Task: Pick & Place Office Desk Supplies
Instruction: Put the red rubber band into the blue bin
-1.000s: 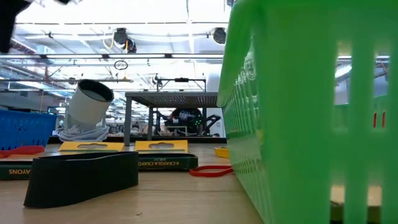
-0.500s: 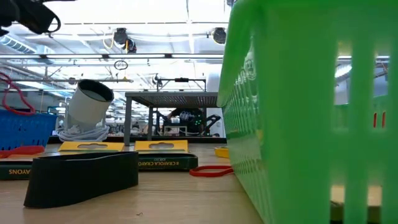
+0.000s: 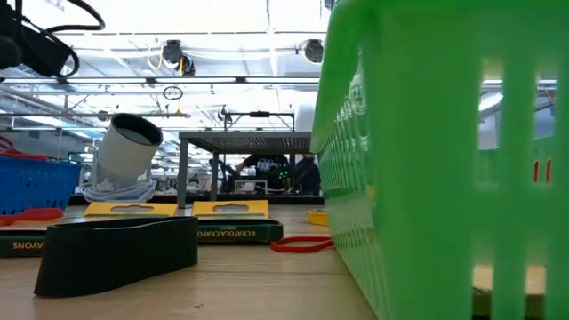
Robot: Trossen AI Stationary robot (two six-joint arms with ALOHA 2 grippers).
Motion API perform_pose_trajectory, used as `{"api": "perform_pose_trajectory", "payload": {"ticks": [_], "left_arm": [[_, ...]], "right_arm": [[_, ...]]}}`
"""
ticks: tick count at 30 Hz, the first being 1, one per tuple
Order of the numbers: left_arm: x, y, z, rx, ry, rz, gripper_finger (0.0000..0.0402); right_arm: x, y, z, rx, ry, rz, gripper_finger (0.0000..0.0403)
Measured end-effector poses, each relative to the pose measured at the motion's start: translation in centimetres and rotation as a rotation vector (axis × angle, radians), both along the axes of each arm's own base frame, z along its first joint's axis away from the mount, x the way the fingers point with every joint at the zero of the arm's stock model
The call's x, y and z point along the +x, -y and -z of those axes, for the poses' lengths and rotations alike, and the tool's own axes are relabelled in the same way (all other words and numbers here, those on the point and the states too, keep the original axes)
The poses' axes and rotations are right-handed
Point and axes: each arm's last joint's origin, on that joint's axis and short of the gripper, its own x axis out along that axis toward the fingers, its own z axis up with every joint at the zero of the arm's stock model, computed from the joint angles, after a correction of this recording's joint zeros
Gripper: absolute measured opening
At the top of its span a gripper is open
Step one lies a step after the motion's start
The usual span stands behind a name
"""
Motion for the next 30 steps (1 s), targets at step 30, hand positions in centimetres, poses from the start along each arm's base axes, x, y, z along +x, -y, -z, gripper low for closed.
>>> {"api": "perform_pose_trajectory", "payload": {"ticks": [30], "left_arm": [[1.1,0.6,0.4,-0.018,0.14,-0.003,0.013]], "right_arm": [[0.0,0.0,0.0,0.0,0.0,0.0,0.0089]]}}
